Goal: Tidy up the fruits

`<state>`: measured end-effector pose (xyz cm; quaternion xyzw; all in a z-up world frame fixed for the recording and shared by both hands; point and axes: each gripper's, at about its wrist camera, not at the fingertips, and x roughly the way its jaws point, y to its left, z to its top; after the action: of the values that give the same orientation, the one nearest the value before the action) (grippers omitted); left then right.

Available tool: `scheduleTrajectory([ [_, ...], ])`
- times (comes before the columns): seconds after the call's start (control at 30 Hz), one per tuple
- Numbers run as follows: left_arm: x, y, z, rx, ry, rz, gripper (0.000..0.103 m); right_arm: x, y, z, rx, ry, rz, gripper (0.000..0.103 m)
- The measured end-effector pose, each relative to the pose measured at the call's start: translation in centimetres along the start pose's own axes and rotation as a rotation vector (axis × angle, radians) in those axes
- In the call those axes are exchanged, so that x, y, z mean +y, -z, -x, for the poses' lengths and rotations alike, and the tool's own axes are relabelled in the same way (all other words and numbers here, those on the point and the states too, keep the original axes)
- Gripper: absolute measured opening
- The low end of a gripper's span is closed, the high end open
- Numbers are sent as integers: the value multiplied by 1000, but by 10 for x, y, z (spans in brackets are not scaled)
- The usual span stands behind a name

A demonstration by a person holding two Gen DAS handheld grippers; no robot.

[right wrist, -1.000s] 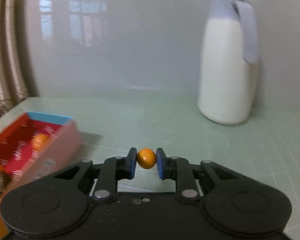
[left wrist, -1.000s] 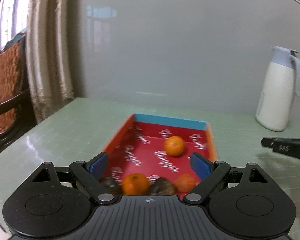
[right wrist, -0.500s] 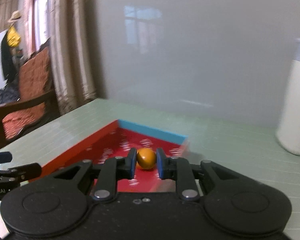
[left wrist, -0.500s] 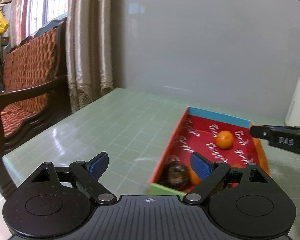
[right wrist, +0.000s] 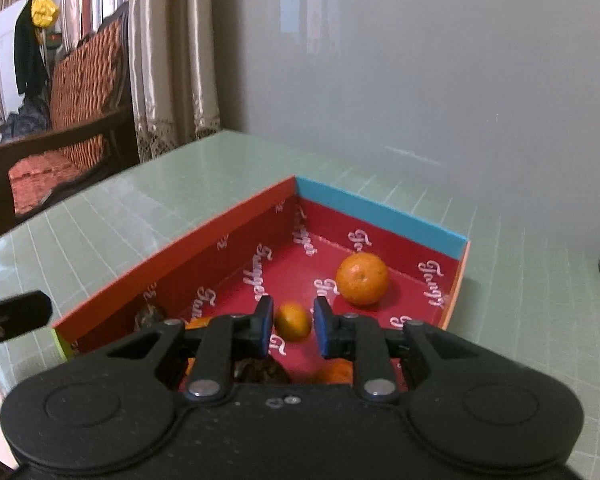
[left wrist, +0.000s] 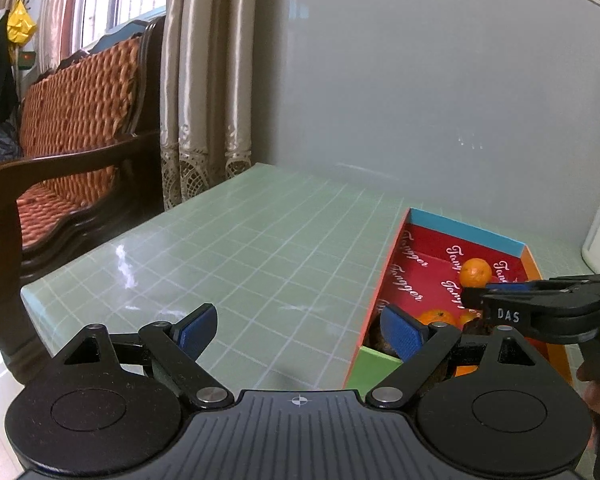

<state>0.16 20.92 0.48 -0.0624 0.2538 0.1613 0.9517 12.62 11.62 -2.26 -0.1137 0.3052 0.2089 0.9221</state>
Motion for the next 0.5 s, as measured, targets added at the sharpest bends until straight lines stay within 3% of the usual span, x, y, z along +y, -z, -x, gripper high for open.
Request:
scheduleTrajectory([
  [0.1,1,0,0,2,4,3,88,0,1,0,11,3,-13,32],
  [0.17,1,-1,1,6,9,2,88,0,1,3,3,11,-19,43],
  [0.23,0,-2,2,8,13,-1,88,-1,0,13,-27,19,-26,76],
  [0.5,-21,-11,10,14,43,-44,88,-16,-1,61,-115,54,-74,88],
])
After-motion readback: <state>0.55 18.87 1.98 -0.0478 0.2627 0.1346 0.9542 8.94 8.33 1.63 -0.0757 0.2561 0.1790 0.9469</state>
